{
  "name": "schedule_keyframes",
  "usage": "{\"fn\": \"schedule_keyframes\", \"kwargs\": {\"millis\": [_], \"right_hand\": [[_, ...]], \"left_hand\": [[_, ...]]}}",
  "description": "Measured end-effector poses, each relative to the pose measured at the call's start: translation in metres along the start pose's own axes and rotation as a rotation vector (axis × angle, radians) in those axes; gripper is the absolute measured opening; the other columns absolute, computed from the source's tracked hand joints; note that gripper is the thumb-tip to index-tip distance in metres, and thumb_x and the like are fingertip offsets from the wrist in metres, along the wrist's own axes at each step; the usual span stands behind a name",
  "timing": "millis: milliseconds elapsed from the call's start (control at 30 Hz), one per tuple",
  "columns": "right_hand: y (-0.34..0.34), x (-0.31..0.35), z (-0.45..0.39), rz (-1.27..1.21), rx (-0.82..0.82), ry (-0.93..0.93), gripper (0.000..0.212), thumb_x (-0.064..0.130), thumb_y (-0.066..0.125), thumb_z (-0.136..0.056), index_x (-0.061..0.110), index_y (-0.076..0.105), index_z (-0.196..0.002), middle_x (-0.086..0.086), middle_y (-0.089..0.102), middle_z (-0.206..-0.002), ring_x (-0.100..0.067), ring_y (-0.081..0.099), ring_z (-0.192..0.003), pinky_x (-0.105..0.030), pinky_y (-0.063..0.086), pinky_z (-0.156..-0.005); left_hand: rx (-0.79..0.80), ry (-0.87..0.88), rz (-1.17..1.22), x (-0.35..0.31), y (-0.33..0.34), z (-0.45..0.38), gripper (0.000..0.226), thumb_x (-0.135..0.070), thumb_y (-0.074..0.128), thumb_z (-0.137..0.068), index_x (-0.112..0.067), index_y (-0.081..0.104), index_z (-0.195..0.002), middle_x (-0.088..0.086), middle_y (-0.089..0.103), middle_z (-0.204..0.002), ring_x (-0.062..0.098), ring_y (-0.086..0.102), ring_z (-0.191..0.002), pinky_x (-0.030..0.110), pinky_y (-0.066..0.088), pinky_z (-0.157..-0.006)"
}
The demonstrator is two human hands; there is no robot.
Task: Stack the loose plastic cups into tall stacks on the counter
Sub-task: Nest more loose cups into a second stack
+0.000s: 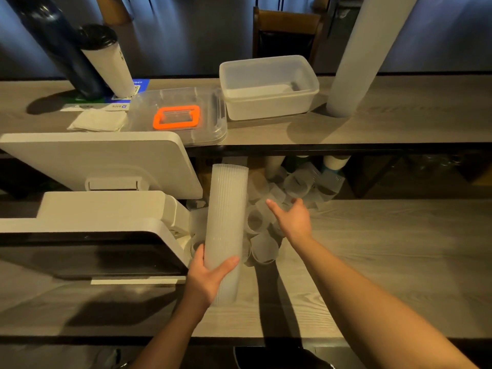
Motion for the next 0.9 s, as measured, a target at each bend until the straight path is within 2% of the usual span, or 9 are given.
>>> {"fn": "schedule_keyframes", "kwargs": {"millis": [167, 267, 400, 467, 567, 633, 733, 900], "right_hand": [[0.008, 0.006, -0.006, 0.017, -0.006, 0.066, 0.096, 0.069, 0.072, -0.075, 0.008, 0.037, -0.142, -0.015, 0.058, -0.133, -0.035, 0.059, -0.120, -0.042, 0.053, -0.089], [0.011, 0.006, -0.009, 0.019, 0.005, 0.110, 0.092, 0.063, 0.072, -0.079, 0.005, 0.037, -0.142, -0.017, 0.059, -0.131, -0.036, 0.059, -0.118, -0.043, 0.054, -0.089], [0.014, 0.001, -0.011, -0.060, 0.036, 0.193, 0.075, 0.051, 0.069, -0.085, 0.001, 0.046, -0.136, -0.019, 0.058, -0.131, -0.035, 0.058, -0.115, -0.041, 0.051, -0.086], [0.013, -0.002, -0.011, -0.049, 0.034, 0.216, 0.077, 0.055, 0.066, -0.085, 0.002, 0.048, -0.137, -0.020, 0.050, -0.139, -0.036, 0.054, -0.120, -0.044, 0.050, -0.092], [0.016, -0.005, -0.010, 0.038, 0.068, 0.243, 0.092, 0.072, 0.064, -0.078, 0.003, 0.049, -0.138, -0.021, 0.033, -0.153, -0.037, 0.040, -0.136, -0.047, 0.046, -0.101], [0.019, -0.008, -0.009, 0.070, 0.089, 0.266, 0.099, 0.079, 0.068, -0.068, 0.006, 0.053, -0.133, -0.019, 0.033, -0.152, -0.039, 0.043, -0.132, -0.052, 0.052, -0.096], [0.022, -0.011, -0.009, 0.069, 0.094, 0.273, 0.096, 0.072, 0.076, -0.066, 0.008, 0.052, -0.134, -0.016, 0.035, -0.147, -0.038, 0.049, -0.123, -0.054, 0.056, -0.090], [0.013, -0.010, -0.009, 0.081, 0.048, 0.175, 0.090, 0.063, 0.072, -0.074, 0.013, 0.041, -0.142, -0.016, 0.045, -0.143, -0.037, 0.047, -0.128, -0.053, 0.051, -0.097]], "left_hand": [[0.007, 0.000, -0.019, 0.001, -0.006, -0.004, 0.069, -0.031, 0.084, -0.072, -0.021, 0.046, -0.130, 0.001, 0.055, -0.117, 0.017, 0.056, -0.103, 0.026, 0.050, -0.070], [0.016, 0.013, -0.025, 0.000, -0.004, -0.004, 0.065, -0.027, 0.083, -0.074, -0.021, 0.047, -0.127, 0.002, 0.056, -0.116, 0.017, 0.056, -0.102, 0.024, 0.048, -0.069], [0.033, 0.019, -0.018, -0.004, -0.001, -0.004, 0.061, -0.026, 0.082, -0.076, -0.022, 0.045, -0.124, 0.000, 0.055, -0.114, 0.015, 0.056, -0.099, 0.023, 0.046, -0.066], [0.041, 0.027, -0.027, -0.005, 0.001, -0.004, 0.060, -0.026, 0.082, -0.076, -0.023, 0.045, -0.124, -0.002, 0.055, -0.113, 0.014, 0.056, -0.098, 0.022, 0.046, -0.065], [0.038, 0.038, -0.053, -0.007, 0.002, -0.006, 0.062, -0.028, 0.082, -0.076, -0.024, 0.044, -0.125, -0.001, 0.055, -0.115, 0.014, 0.055, -0.099, 0.021, 0.045, -0.066], [0.030, 0.034, -0.069, -0.006, 0.001, -0.008, 0.066, -0.030, 0.082, -0.076, -0.023, 0.044, -0.129, 0.001, 0.054, -0.117, 0.016, 0.055, -0.100, 0.022, 0.046, -0.067], [0.020, 0.025, -0.068, -0.003, 0.000, -0.009, 0.072, -0.033, 0.083, -0.074, -0.021, 0.044, -0.134, 0.003, 0.054, -0.121, 0.018, 0.056, -0.103, 0.025, 0.048, -0.069], [0.012, 0.026, -0.074, -0.001, -0.002, -0.013, 0.074, -0.033, 0.083, -0.074, -0.019, 0.044, -0.136, 0.005, 0.055, -0.122, 0.020, 0.056, -0.105, 0.033, 0.051, -0.077]]}}
Point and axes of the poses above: each hand's wrist, its own z-axis away from the middle knuckle, its own y-axis out of the palm, x = y × z, the point moved 5 cm from there along -z, towards the middle knuckle
